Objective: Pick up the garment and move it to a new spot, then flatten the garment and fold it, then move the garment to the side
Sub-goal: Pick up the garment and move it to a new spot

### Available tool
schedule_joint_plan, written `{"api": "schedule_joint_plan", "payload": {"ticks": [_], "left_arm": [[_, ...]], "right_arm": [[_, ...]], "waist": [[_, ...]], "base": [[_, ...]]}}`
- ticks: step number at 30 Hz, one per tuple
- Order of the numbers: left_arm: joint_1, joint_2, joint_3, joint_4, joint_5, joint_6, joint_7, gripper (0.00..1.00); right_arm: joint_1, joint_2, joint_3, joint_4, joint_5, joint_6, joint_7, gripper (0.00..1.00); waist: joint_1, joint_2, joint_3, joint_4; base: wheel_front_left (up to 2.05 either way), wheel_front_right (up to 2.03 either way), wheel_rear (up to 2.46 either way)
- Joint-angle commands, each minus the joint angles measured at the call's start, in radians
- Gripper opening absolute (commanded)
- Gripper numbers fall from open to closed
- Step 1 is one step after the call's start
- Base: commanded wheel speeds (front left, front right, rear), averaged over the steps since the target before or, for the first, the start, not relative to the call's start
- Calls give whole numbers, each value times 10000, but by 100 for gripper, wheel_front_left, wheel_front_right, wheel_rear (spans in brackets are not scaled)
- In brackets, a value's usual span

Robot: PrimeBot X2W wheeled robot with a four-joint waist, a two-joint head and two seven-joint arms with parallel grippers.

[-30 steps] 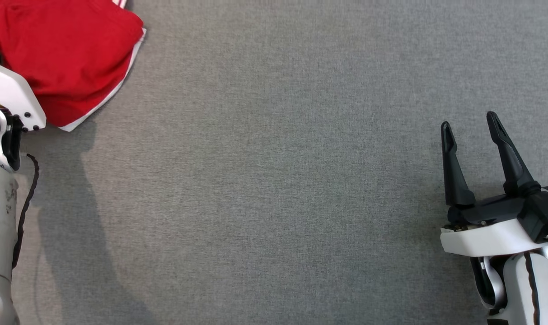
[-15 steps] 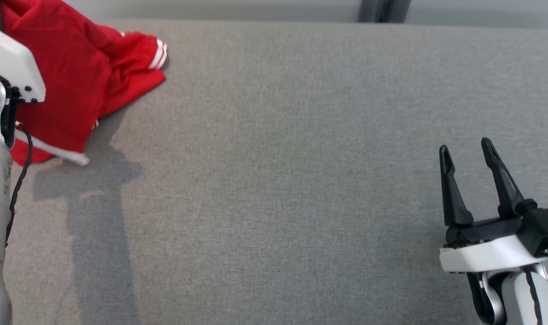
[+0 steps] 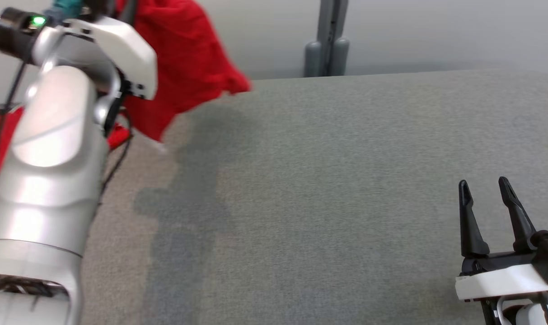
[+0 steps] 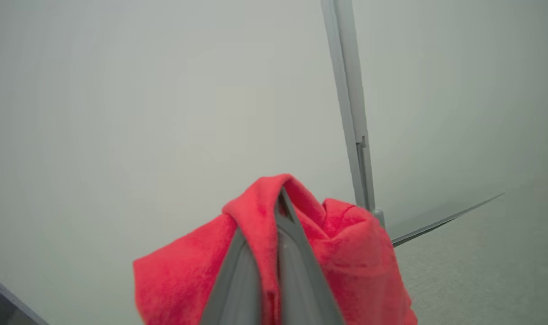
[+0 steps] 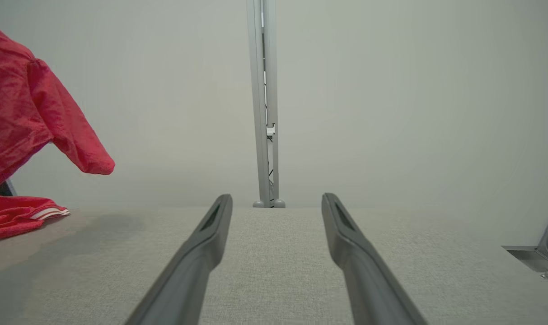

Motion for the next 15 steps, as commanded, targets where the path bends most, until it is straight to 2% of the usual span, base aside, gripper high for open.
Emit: {"api": "schedule_joint_plan", "payload": {"ticks": [1, 8, 15], "left_arm": [[249, -176, -136, -160, -100, -57, -26, 0], [1347, -1052, -1020, -867, -604, -167, -235, 0], [2747, -1273, -2122, -200, -829, 478, -723, 0]], "right_arm": [[123, -50, -7, -34, 55, 1, -53, 100], [122, -53, 68, -41, 205, 1, -53, 100], [-212, -53, 363, 63, 347, 1, -53, 100]], "waist": [[0, 0, -247, -386], [0, 0, -53, -1054], [0, 0, 351, -1711]], "base": [[0, 0, 0], [0, 0, 0], [0, 0, 0]]}}
